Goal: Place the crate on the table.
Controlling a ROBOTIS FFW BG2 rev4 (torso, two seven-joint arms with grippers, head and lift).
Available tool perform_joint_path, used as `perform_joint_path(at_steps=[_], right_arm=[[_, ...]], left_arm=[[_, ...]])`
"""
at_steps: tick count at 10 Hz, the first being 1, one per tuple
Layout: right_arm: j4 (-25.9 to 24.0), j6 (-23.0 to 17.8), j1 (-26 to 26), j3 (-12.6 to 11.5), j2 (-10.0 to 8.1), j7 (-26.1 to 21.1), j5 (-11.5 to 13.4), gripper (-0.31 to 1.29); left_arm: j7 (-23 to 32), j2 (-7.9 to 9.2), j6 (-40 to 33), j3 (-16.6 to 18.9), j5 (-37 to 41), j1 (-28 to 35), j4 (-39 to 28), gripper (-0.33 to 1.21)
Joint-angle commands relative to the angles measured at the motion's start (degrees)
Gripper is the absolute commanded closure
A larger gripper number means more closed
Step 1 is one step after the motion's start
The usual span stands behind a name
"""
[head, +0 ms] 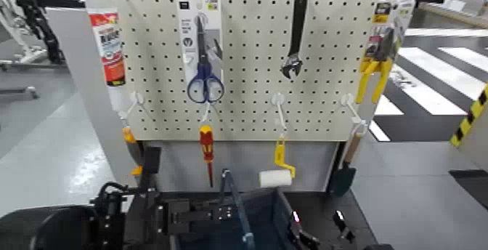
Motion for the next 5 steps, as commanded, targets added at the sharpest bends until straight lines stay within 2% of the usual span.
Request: perform_joint_path(at_steps=[1, 2, 3, 5], right_arm=[[-0.16, 0.0, 0.11, -0.16, 0.0, 0.0, 0.03, 0.14], [-0.16, 0.0, 0.11, -0.16, 0.0, 0.0, 0.03, 0.15], [-0.25, 0.0, 0.2, -0.25, -0.09, 0.0, 0.03, 0.15], [-0.34, -0.09, 0.2, -0.33, -0.09, 0.0, 0.03, 0.15]], left_arm=[[4.56, -0.22, -8.28, 1.12, -12.12, 4.91, -6.86, 0.4], [6.67, -0.66, -14.79, 1.3, -16.42, 7.02, -8.09, 0.4], [11.24, -1.19, -23.31, 1.3, -17.92, 10.27, -8.35, 0.4], [15.63, -2.33, -34.21, 1.04, -19.5, 13.96, -8.0, 0.4]])
